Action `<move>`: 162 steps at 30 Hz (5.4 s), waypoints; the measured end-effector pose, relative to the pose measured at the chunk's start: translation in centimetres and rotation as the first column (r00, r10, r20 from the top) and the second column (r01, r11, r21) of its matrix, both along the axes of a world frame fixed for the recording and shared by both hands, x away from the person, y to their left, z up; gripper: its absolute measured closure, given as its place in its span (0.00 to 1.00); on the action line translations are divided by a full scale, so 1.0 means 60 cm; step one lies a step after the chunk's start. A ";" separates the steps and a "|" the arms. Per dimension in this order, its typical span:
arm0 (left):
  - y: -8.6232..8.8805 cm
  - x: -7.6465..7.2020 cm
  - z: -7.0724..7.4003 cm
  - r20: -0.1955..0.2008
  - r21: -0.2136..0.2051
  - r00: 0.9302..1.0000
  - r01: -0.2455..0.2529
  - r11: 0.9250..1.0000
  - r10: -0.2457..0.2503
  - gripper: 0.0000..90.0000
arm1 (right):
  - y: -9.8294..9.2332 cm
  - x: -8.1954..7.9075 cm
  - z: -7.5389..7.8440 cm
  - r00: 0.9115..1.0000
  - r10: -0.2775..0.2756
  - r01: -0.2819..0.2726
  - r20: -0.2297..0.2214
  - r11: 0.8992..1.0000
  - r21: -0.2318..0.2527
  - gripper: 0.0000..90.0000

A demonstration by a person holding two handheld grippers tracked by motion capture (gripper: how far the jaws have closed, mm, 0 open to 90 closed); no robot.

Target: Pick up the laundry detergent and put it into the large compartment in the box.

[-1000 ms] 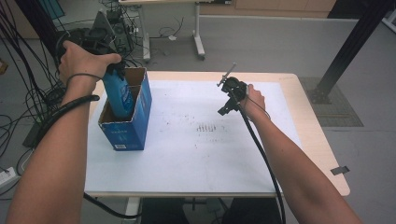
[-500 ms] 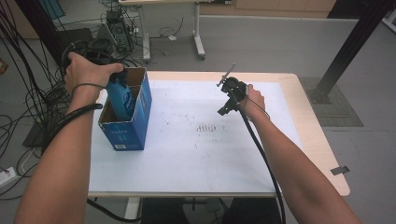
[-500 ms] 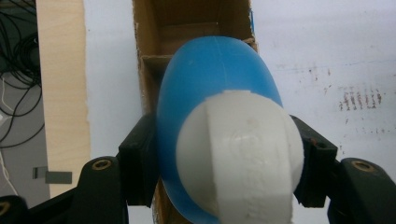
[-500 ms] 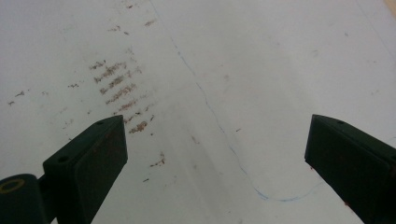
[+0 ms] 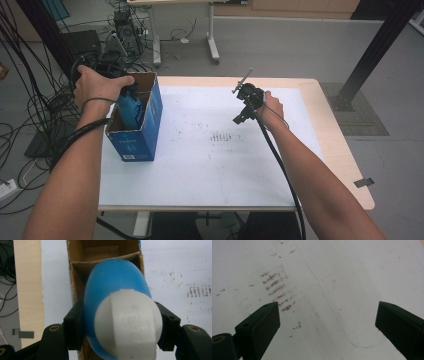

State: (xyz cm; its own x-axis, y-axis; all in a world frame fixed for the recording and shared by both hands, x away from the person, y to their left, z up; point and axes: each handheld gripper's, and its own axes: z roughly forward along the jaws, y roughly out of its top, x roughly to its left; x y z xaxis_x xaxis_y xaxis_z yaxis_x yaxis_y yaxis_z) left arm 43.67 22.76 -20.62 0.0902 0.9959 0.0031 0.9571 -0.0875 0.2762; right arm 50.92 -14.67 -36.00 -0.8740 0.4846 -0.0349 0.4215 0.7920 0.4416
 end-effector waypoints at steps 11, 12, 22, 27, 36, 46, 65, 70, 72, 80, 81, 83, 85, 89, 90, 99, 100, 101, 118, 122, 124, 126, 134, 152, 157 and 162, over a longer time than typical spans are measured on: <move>0.000 -0.002 -0.030 -0.013 0.002 1.000 -0.002 1.000 0.002 0.42 | 0.000 -0.002 -0.003 1.000 0.000 0.000 -0.004 1.000 -0.006 0.06; 0.000 -0.002 -0.032 -0.013 0.003 1.000 -0.003 1.000 0.003 0.42 | 0.000 -0.002 -0.003 1.000 -0.001 0.001 -0.004 1.000 -0.003 0.06; -0.001 -0.004 -0.057 -0.035 0.000 0.999 -0.006 1.000 0.006 0.42 | 0.001 -0.003 -0.005 1.000 0.001 -0.001 -0.006 1.000 -0.009 0.06; -0.001 -0.004 -0.064 -0.026 0.006 1.000 -0.007 1.000 0.008 0.42 | 0.002 -0.003 -0.005 1.000 0.002 -0.002 -0.005 1.000 -0.010 0.06; 0.002 -0.005 -0.084 -0.033 0.004 0.999 -0.009 1.000 0.010 0.42 | 0.005 -0.002 -0.008 1.000 0.005 -0.005 -0.011 1.000 -0.011 0.06; 0.002 -0.008 -0.100 -0.040 0.009 0.999 -0.007 1.000 0.008 0.42 | 0.004 -0.002 -0.012 1.000 -0.001 0.000 -0.018 1.000 -0.011 0.06; 0.004 -0.010 -0.102 -0.042 0.001 0.999 -0.011 1.000 0.012 0.42 | 0.010 -0.003 -0.013 1.000 0.005 -0.006 -0.018 1.000 -0.014 0.06; 0.005 -0.010 -0.102 -0.041 -0.002 0.999 -0.014 1.000 0.014 0.42 | 0.010 -0.003 -0.014 1.000 0.004 -0.004 -0.021 1.000 -0.016 0.06; 0.004 -0.010 -0.102 -0.041 -0.002 0.999 -0.014 1.000 0.014 0.42 | 0.009 -0.003 -0.013 1.000 0.004 -0.004 -0.019 1.000 -0.011 0.06; 0.003 -0.011 -0.102 -0.036 -0.002 0.999 -0.017 1.000 0.017 0.42 | 0.009 -0.003 -0.011 1.000 0.004 -0.004 -0.016 1.000 -0.015 0.06; 0.004 -0.011 -0.102 -0.036 -0.003 0.999 -0.018 1.000 0.018 0.42 | 0.009 -0.003 -0.011 1.000 0.004 -0.004 -0.016 1.000 -0.016 0.06; 0.004 -0.012 -0.103 -0.034 -0.005 0.999 -0.020 1.000 0.020 0.42 | 0.009 -0.003 -0.011 1.000 0.004 -0.004 -0.013 1.000 -0.018 0.06; 0.004 -0.012 -0.103 -0.033 -0.006 0.999 -0.022 1.000 0.022 0.42 | 0.009 -0.003 -0.010 1.000 0.008 -0.008 -0.010 1.000 -0.016 0.06; 0.004 -0.012 -0.102 -0.036 -0.005 0.999 -0.022 1.000 0.022 0.42 | 0.009 -0.003 -0.010 1.000 0.007 -0.008 -0.013 1.000 -0.015 0.06; 0.004 -0.012 -0.102 -0.036 -0.004 0.999 -0.023 1.000 0.023 0.42 | 0.009 -0.003 -0.010 1.000 0.008 -0.008 -0.012 1.000 -0.014 0.06; 0.003 -0.013 -0.103 -0.035 -0.002 0.999 -0.026 1.000 0.026 0.42 | 0.008 -0.003 -0.009 1.000 0.009 -0.009 -0.010 1.000 -0.012 0.06; 0.003 -0.013 -0.102 -0.037 -0.003 0.999 -0.026 1.000 0.026 0.42 | 0.008 -0.003 -0.009 1.000 0.008 -0.008 -0.010 1.000 -0.010 0.06; 0.003 -0.013 -0.102 -0.037 -0.003 0.999 -0.027 1.000 0.027 0.42 | 0.008 -0.003 -0.009 1.000 0.007 -0.008 -0.009 1.000 -0.011 0.06; 0.001 -0.012 -0.103 -0.035 -0.001 0.999 -0.030 1.000 0.030 0.42 | 0.006 -0.004 -0.006 1.000 0.005 -0.005 -0.004 1.000 -0.011 0.06; 0.000 -0.012 -0.103 -0.036 0.001 0.999 -0.029 1.000 0.029 0.42 | 0.007 -0.004 -0.006 1.000 0.006 -0.006 -0.004 1.000 -0.010 0.06; 0.000 -0.012 -0.102 -0.036 0.000 0.999 -0.030 1.000 0.030 0.42 | 0.007 -0.004 -0.005 1.000 0.006 -0.006 -0.003 1.000 -0.009 0.06; 0.000 -0.012 -0.103 -0.035 -0.001 0.999 -0.031 1.000 0.031 0.42 | 0.006 -0.004 -0.005 1.000 0.004 -0.004 -0.002 1.000 -0.010 0.06; 0.000 -0.013 -0.103 -0.035 0.001 0.999 -0.031 1.000 0.031 0.42 | 0.006 -0.004 -0.003 1.000 0.006 -0.006 -0.001 1.000 -0.008 0.06; -0.003 -0.013 -0.102 -0.039 0.009 0.999 -0.029 1.000 0.029 0.42 | 0.001 -0.004 -0.002 1.000 -0.002 0.002 0.001 1.000 0.000 0.06; -0.003 -0.012 -0.102 -0.042 0.011 0.999 -0.026 1.000 0.027 0.42 | 0.002 -0.003 -0.003 1.000 0.000 0.000 -0.002 1.000 -0.003 0.06; -0.001 -0.012 -0.103 -0.044 0.011 0.999 -0.029 1.000 0.029 0.41 | 0.002 -0.003 -0.002 1.000 0.002 -0.002 0.004 1.000 -0.005 0.06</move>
State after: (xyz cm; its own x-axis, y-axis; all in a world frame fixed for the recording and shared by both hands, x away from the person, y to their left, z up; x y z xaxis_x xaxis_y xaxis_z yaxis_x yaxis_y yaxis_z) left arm 42.98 22.69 -26.78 0.0617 0.9980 0.0106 0.9705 -0.0624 0.2331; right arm 50.73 -14.53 -36.10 -0.8750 0.4823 -0.0410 0.4178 0.7953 0.4392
